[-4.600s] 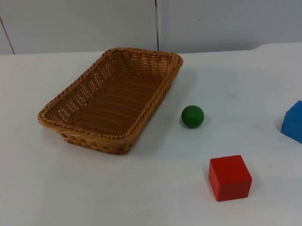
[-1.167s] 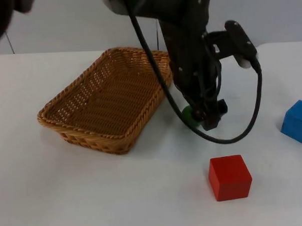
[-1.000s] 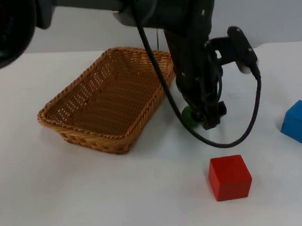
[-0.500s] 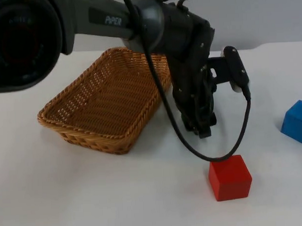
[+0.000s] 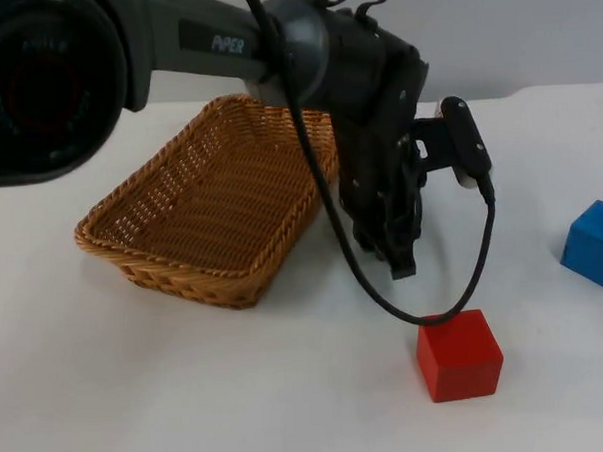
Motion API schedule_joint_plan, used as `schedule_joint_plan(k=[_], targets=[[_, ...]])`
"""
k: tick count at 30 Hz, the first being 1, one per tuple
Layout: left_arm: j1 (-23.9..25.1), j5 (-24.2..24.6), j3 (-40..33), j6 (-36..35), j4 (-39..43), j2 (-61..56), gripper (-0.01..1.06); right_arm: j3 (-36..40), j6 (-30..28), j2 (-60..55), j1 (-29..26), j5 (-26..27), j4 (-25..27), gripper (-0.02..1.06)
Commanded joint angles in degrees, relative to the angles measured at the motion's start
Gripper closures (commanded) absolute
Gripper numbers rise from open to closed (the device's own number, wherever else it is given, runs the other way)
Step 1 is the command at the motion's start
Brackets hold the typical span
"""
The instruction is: Place all geometric objects except the red cube into the basket.
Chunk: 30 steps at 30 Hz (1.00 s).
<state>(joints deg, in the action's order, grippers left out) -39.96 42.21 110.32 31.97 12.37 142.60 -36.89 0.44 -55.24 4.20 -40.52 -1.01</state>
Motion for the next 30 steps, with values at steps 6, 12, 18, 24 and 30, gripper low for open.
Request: schedule_joint_plan(k=[6,12,18,24,30], targets=[[-2.11,10.24,0.25,-1.58,-7.36,-10.09,1.05,0.12,0.00,0.20,-0.48,0.91,-0.31,-0.01],[-1.35,13.58,0.25,-11.97,-11.72,-16.72,1.05,0.12,0.00,0.20,-0.48,0.91,-0.31,-0.01],[1.92,17.60,0.12,-17.25,-9.40,-18.16,1.05,0.12,0.00,0.20,-0.48,0.91,-0.31,-0.01],[9.01,19.30,0.14,-20.77,-10.68,-18.06,1.05,0.12,0.00,0.20,-0.48,1.03,-0.31,-0.01],[17.49,20.40,-1.63,-21.99,-13.88,-18.06,1.05,0.12,0.00,0.20,-0.48,1.03,-0.31,-0.01]])
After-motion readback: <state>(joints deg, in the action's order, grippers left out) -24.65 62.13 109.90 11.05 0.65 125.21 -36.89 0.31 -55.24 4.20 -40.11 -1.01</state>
